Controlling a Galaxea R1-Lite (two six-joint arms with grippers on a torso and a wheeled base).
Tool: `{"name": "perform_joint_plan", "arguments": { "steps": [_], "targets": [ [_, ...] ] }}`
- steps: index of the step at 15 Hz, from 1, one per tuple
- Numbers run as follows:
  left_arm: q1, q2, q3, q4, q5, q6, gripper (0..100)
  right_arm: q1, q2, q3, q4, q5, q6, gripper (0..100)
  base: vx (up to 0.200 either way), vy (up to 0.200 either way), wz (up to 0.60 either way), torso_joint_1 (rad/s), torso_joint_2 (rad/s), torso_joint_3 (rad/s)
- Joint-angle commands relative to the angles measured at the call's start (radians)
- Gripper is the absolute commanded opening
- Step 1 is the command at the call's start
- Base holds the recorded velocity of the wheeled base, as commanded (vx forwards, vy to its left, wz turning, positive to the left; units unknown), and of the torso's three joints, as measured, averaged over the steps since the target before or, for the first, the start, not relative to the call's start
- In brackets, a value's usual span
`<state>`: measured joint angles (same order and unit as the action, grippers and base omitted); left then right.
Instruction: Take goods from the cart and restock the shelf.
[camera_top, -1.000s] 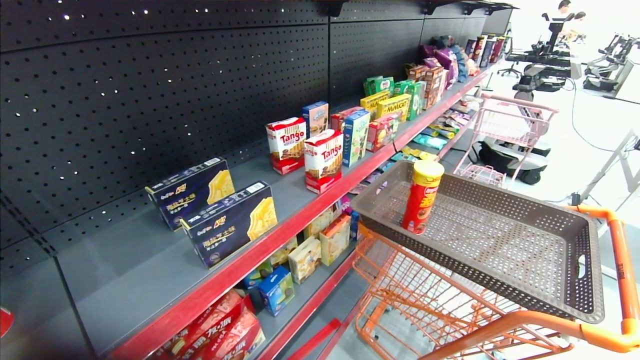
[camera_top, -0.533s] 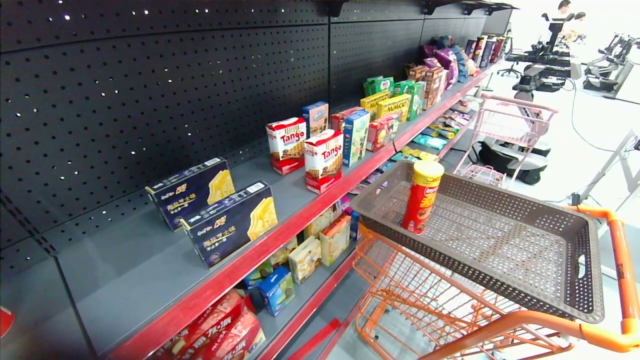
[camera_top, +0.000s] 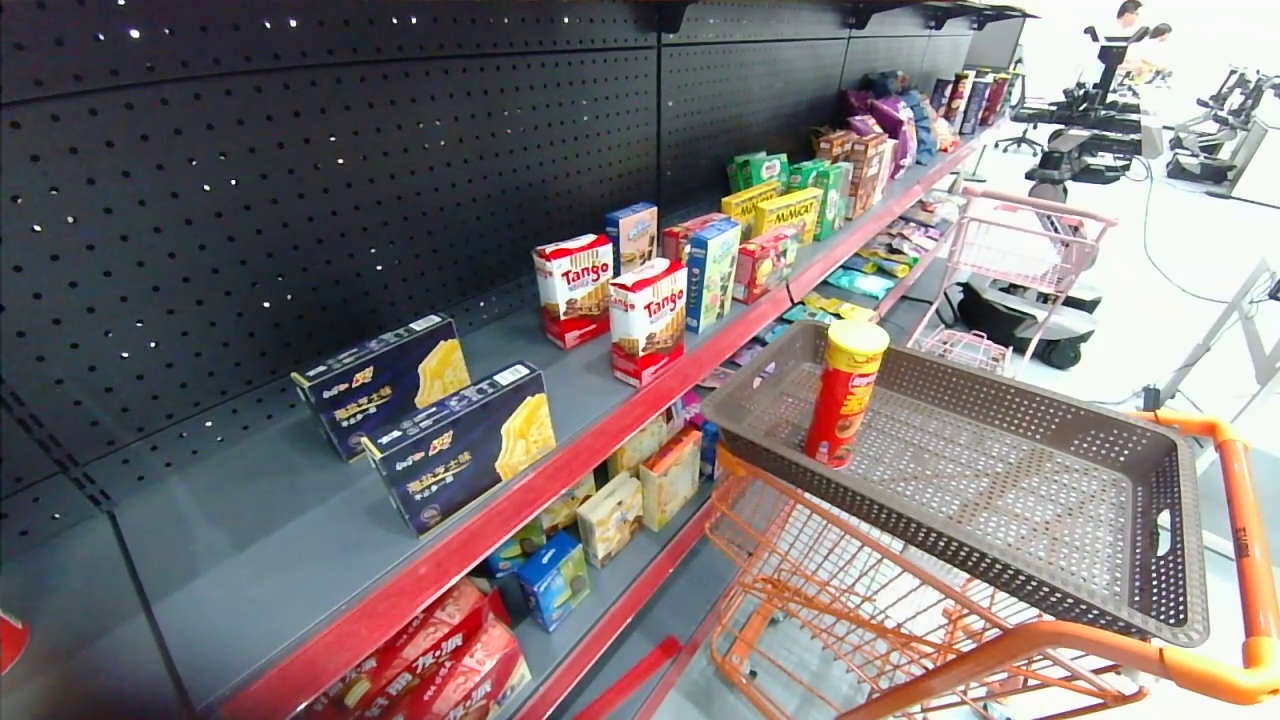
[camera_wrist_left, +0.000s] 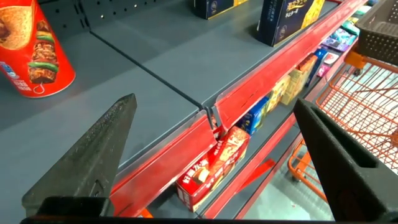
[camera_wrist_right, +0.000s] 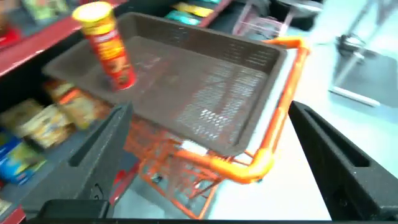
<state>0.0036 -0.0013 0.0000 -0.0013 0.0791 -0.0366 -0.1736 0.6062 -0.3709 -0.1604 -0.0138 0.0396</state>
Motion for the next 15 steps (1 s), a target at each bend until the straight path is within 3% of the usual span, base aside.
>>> {"name": "perform_joint_plan", "arguments": {
  "steps": [1,5,6,8,11,13,15],
  "targets": [
    [-0.001,0.001,0.0,0.0,0.001,0.0,100,-0.089,0.213,-0.037,-0.062,-0.011,-0.013,100,0.0,0.0,0.0,0.0,0.0,0.0],
    [-0.001,0.001,0.0,0.0,0.001,0.0,100,-0.107,0.428,-0.122,-0.151,0.017,-0.104,100,0.0,0.0,0.0,0.0,0.0,0.0],
    [-0.001,0.001,0.0,0.0,0.001,0.0,100,-0.098,0.469,-0.123,-0.18,0.06,-0.104,100,0.0,0.0,0.0,0.0,0.0,0.0],
    [-0.001,0.001,0.0,0.0,0.001,0.0,100,-0.092,0.58,-0.118,-0.326,0.272,-0.112,100,0.0,0.0,0.0,0.0,0.0,0.0],
    [-0.001,0.001,0.0,0.0,0.001,0.0,100,-0.078,0.676,-0.111,-0.407,0.356,-0.153,100,0.0,0.0,0.0,0.0,0.0,0.0],
    [-0.001,0.001,0.0,0.0,0.001,0.0,100,-0.076,0.847,-0.112,-0.58,0.503,-0.161,100,0.0,0.0,0.0,0.0,0.0,0.0],
    [-0.001,0.001,0.0,0.0,0.001,0.0,100,-0.076,0.975,-0.123,-0.725,0.525,-0.162,100,0.0,0.0,0.0,0.0,0.0,0.0]
  ]
}}
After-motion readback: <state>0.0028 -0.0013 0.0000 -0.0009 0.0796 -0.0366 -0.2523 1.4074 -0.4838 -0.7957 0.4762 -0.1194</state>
